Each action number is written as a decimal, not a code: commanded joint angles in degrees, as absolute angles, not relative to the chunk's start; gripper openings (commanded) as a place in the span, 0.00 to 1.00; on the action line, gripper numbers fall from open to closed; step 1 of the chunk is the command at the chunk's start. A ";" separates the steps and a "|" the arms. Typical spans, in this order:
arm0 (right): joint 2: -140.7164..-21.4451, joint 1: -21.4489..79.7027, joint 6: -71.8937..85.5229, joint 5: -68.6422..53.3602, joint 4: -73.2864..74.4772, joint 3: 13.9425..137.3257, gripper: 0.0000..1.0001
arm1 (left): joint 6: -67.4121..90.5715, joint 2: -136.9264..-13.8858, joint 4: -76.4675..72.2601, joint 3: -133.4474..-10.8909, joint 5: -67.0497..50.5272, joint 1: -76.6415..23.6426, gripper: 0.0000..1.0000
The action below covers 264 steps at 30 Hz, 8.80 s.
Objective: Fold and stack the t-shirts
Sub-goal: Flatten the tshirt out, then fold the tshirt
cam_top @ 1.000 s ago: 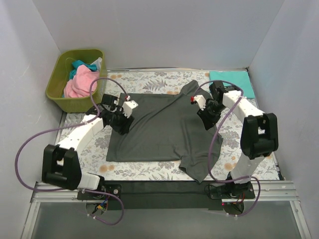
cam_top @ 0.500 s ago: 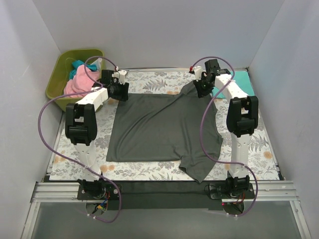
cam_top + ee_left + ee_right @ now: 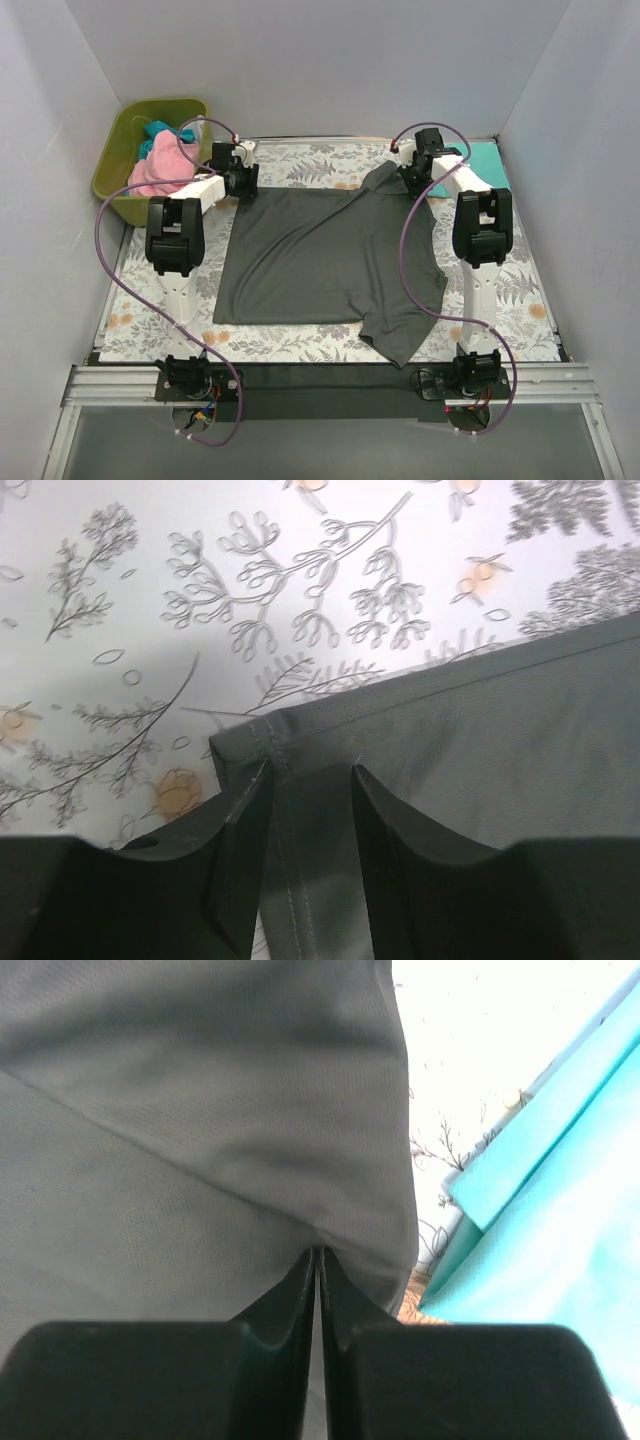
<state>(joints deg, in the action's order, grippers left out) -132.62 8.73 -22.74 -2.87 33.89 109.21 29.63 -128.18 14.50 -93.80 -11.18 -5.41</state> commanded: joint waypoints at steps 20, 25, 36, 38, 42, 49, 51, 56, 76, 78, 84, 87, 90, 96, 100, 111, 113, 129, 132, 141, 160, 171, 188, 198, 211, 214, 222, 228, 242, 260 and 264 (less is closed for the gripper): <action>-124.36 8.09 -24.70 -12.30 34.28 109.49 0.28 | 24.26 -121.12 19.25 -94.30 -21.18 -0.88 0.50; -129.81 7.82 -22.68 -10.64 34.37 118.81 0.35 | 25.93 -121.90 18.99 -98.08 -19.69 -0.88 0.53; -136.84 6.95 -21.89 -12.83 33.31 122.26 0.46 | 25.93 -125.24 18.90 -100.72 -17.40 -0.88 0.59; -137.55 6.68 -21.10 -13.71 33.14 122.34 0.46 | 25.93 -125.94 19.07 -100.90 -17.14 -0.88 0.66; -139.48 6.68 -20.39 -13.80 33.05 122.43 0.48 | 25.66 -127.09 19.42 -101.42 -15.47 -0.88 0.68; -141.59 6.59 -20.30 -13.27 32.52 122.61 0.47 | 25.05 -129.90 19.86 -102.83 -14.33 -0.88 0.68; -141.85 6.42 -20.39 -13.45 32.61 122.70 0.45 | 24.87 -130.78 19.86 -103.10 -14.33 -0.88 0.68; -142.03 6.42 -20.48 -14.50 32.34 122.61 0.38 | 24.70 -132.10 19.86 -103.89 -13.54 -0.88 0.68; -140.45 6.24 -21.01 -14.68 32.26 123.92 0.37 | 25.93 -133.42 20.74 -107.31 -13.54 -0.70 0.39; -140.71 6.07 -20.74 -14.50 31.73 124.28 0.39 | 26.10 -133.51 20.92 -107.75 -13.27 -0.70 0.40; -141.77 5.80 -19.25 -15.20 30.24 126.03 0.33 | 25.93 -133.94 20.83 -108.10 -13.01 -0.62 0.40; -142.03 5.71 -18.63 -16.26 29.27 126.30 0.33 | 25.93 -134.21 20.83 -108.28 -13.27 -0.53 0.40; -142.56 5.71 -18.28 -16.79 28.83 126.56 0.33 | 26.28 -134.47 20.92 -108.54 -13.36 -0.44 0.40; -143.61 5.80 -17.84 -18.28 28.74 126.21 0.34 | 26.72 -134.65 21.18 -108.72 -13.71 -0.53 0.42; -144.93 5.71 -17.49 -18.11 28.48 126.39 0.34 | 26.63 -134.82 21.53 -108.72 -13.54 -0.53 0.43; -142.39 5.54 -18.54 -17.58 27.34 126.74 0.01 | 27.77 -135.70 22.85 -111.79 -14.76 -0.09 0.06; -141.33 5.45 -19.07 -17.58 26.81 126.65 0.01 | 27.77 -135.44 22.94 -112.06 -14.94 -0.09 0.05; -140.54 5.27 -19.34 -18.72 26.63 125.33 0.01 | 27.60 -130.78 25.05 -107.23 -9.41 -0.09 0.36; -140.36 5.27 -19.42 -18.63 26.63 124.90 0.01 | 28.21 -130.43 26.28 -107.05 -9.49 -0.09 0.36; -139.92 5.27 -19.69 -18.81 26.63 124.72 0.01 | 29.44 -129.64 26.98 -107.05 -10.10 -0.09 0.30; -137.55 4.48 -21.18 -19.33 26.28 126.74 0.01 | 30.59 -131.57 22.59 -111.71 -11.07 -0.09 0.00; -129.12 4.04 -22.06 -22.85 26.46 119.10 0.01 | 28.04 -124.99 20.92 -104.78 -13.53 2.72 0.00; -122.44 3.78 -23.99 -26.19 29.71 111.10 0.01 | 21.18 -112.07 17.67 -89.13 -18.37 4.22 0.00; -117.95 3.43 -25.93 -28.21 30.58 104.77 0.01 | 17.05 -106.00 16.52 -80.34 -18.28 4.39 0.00; -114.70 3.16 -27.42 -30.41 31.29 97.04 0.01 | 13.89 -101.78 15.82 -73.48 -17.93 4.48 0.00; -114.70 3.25 -27.69 -30.67 31.29 95.19 0.01 | 13.80 -102.04 15.56 -72.42 -17.49 4.48 0.00; -116.72 3.25 -28.83 -29.88 31.38 92.73 0.01 | 13.54 -103.71 15.56 -69.79 -17.14 4.31 0.00; -117.95 3.25 -29.53 -29.00 31.46 91.50 0.01 | 12.75 -104.59 15.47 -67.50 -15.39 3.61 0.00; -119.44 3.69 -31.90 -28.39 33.48 89.03 0.09 | 12.13 -107.05 16.43 -66.44 -13.44 2.37 0.19; -125.93 2.99 -22.52 -30.32 40.69 112.47 0.50 | 15.73 -106.17 25.05 -79.80 -22.33 2.37 0.54; -131.21 3.34 -18.65 -32.34 41.04 116.71 0.51 | 16.43 -106.96 25.22 -80.95 -22.59 2.37 0.60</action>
